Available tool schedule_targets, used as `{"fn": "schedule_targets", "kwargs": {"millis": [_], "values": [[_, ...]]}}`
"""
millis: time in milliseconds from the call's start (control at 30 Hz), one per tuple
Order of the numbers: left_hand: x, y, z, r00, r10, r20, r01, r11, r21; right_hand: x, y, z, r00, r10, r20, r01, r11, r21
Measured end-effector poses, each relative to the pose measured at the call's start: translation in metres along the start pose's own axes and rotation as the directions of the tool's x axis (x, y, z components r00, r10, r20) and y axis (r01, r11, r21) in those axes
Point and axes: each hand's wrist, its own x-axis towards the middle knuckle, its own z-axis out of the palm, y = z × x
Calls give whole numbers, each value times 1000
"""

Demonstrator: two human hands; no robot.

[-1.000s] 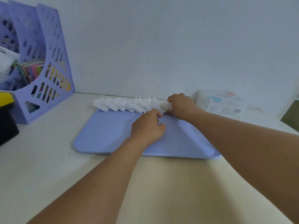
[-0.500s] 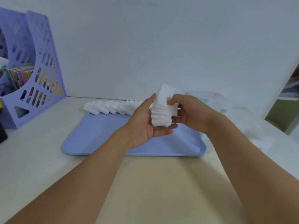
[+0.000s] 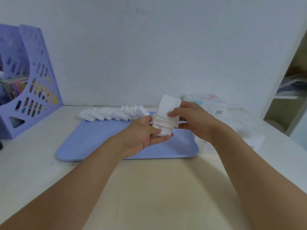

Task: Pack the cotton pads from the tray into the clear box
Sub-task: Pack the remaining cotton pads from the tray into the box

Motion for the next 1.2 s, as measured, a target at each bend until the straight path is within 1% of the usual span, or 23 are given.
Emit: {"fn": "schedule_targets", "kwargs": {"millis": [100, 267, 367, 433, 467, 533, 600, 733, 933, 1000, 1100, 1200], "values": [[4, -3, -1, 1000, 0, -13, 0, 1000, -1, 1, -1, -2, 999, -33, 5, 33, 999, -39], [5, -3, -3, 1000, -27, -2, 27, 1000, -9, 0, 0, -11, 999, -41, -29, 40, 998, -40], [4, -3, -3, 999, -37, -26, 36, 999, -27, 0, -3, -18, 999, -31, -36, 33, 997, 67], [4, -2, -2, 998, -43, -39, 41, 998, -54, 0, -7, -22, 1000, -30, -5, 30, 987, 159], [4, -1, -1, 998, -45, -41, 42, 997, -64, 0, -7, -23, 999, -33, 24, 28, 983, 179], [4, 1, 0, 998, -43, -36, 40, 996, -74, -1, -8, -22, 996, -38, 87, 25, 989, 145], [4, 3, 1, 999, -46, -28, 43, 995, -90, -1, -5, -20, 993, -34, 115, 25, 996, 81], [3, 4, 3, 997, -74, -13, 72, 994, -85, 0, -3, -18, 996, -28, 80, 24, 999, 46], [1, 6, 4, 995, -90, 33, 93, 987, -133, 1, 0, -18, 998, -5, 68, 3, 999, 33], [0, 5, 4, 997, -74, 38, 77, 991, -111, 1, 0, -18, 998, -3, 66, 0, 999, 50], [0, 3, 6, 999, -40, 35, 41, 999, -25, 1, 0, -17, 998, 8, 63, -13, 997, 78], [-1, 1, 6, 999, -25, 27, 25, 1000, -4, 2, 1, -19, 998, 13, 67, -16, 999, 37]]}}
